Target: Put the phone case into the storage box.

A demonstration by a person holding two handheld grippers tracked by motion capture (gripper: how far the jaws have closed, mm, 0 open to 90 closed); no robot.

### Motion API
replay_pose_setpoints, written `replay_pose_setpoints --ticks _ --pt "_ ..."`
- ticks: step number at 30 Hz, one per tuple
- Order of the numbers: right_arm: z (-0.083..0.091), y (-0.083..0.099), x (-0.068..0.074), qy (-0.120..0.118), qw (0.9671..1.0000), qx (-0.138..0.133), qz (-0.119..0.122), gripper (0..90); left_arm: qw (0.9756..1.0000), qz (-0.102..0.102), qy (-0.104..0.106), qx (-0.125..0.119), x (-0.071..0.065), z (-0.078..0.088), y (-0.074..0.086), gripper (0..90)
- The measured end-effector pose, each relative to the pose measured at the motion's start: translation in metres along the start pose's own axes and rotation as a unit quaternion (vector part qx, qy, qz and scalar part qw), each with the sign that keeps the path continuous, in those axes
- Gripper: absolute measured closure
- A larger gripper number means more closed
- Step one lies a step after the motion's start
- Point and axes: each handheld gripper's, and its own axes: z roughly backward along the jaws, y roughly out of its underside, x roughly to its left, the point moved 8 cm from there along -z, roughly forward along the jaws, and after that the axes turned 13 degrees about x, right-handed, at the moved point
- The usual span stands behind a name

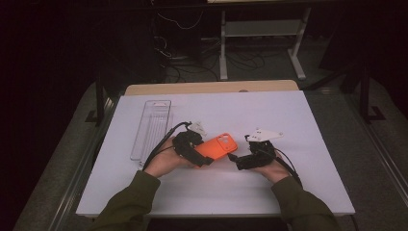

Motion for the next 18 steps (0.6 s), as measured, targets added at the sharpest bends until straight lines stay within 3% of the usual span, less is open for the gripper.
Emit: replay_pose_setpoints --ticks 1,5,9,18 --pt "-0.0004 -0.0001 0.0001 0.004 1.0 -0.001 0.006 4.9 1.0 0.007 0.003 -0.004 -0.0012 -0.0005 -0.0007 16.3" --pt "0.0004 0.0007 0.002 0.013 0.9997 0.0 0.019 4.8 1.0 0.001 0.003 0.0 -0.0005 -0.0002 -0.0001 16.3" --pt "0.0015 0.002 0.0026 0.036 0.998 0.002 0.052 4.3 1.0 0.001 0.004 -0.004 -0.0012 -0.0014 -0.0014 16.3" --pt "0.0049 0.0038 0.002 0.06 0.995 -0.002 0.08 4.1 1.0 0.001 0.006 -0.003 -0.0015 -0.0006 -0.0014 16.3"
